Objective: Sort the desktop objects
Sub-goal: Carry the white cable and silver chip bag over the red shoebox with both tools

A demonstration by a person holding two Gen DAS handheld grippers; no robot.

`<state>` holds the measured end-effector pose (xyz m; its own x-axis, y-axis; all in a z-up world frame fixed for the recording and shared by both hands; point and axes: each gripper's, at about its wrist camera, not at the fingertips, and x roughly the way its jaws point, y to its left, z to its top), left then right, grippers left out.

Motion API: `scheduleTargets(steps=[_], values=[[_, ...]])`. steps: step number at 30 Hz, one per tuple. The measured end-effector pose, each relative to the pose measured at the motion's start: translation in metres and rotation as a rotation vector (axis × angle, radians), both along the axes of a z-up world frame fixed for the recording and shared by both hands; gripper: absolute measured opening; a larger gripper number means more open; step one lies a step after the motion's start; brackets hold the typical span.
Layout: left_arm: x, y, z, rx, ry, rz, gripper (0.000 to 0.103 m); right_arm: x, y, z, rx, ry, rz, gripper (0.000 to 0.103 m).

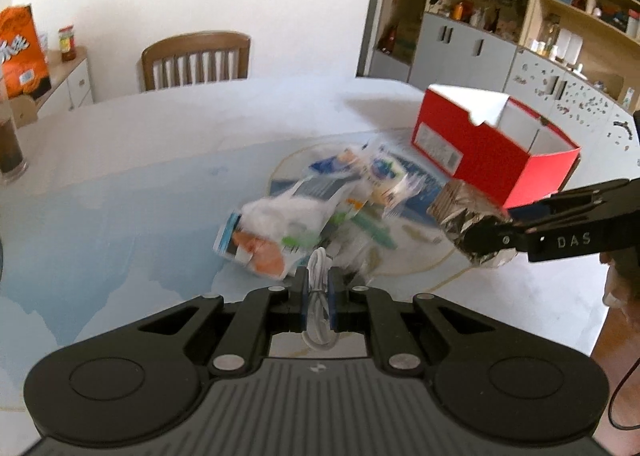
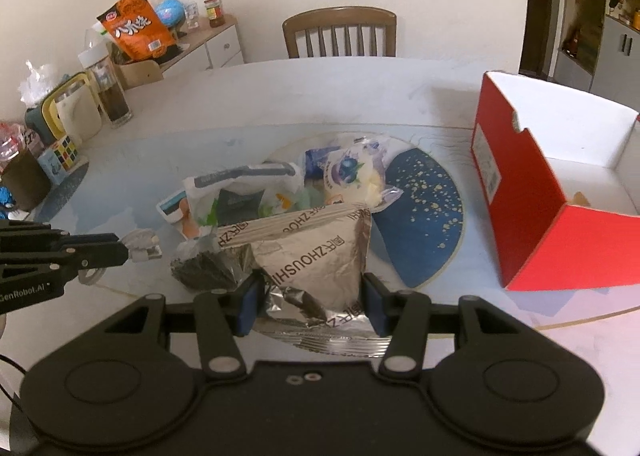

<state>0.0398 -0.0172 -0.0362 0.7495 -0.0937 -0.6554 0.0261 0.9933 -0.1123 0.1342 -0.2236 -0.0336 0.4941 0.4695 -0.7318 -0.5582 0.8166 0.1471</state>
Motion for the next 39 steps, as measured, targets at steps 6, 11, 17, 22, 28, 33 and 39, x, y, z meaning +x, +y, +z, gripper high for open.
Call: scheduleTargets(steps=[6,11,17,22,28,33,39], values=[[0.008,-0.015,0.023,0.006,-0.052,-0.051,0.008,-0.004,-0.015,0.014,0.007,0.001,-0.028,0.052],[0.021,-0.031,0.039,0.007,-0.078,-0.093,0.008,-0.003,-0.026,0.027,-0.013,-0.006,-0.06,0.052],[0.038,-0.052,0.057,-0.002,-0.117,-0.144,0.008,0.003,-0.042,0.042,-0.025,-0.026,-0.092,0.052],[0.054,-0.075,0.068,-0.001,-0.144,-0.186,0.008,0.011,-0.058,0.05,-0.024,-0.042,-0.111,0.052],[0.077,-0.103,0.079,-0.012,-0.172,-0.227,0.008,0.026,-0.078,0.057,-0.017,-0.059,-0.127,0.052],[0.098,-0.127,0.084,-0.016,-0.191,-0.26,0.008,0.04,-0.095,0.062,-0.018,-0.068,-0.138,0.052],[0.124,-0.16,0.089,-0.017,-0.208,-0.305,0.008,0.058,-0.121,0.064,-0.021,-0.073,-0.157,0.052]])
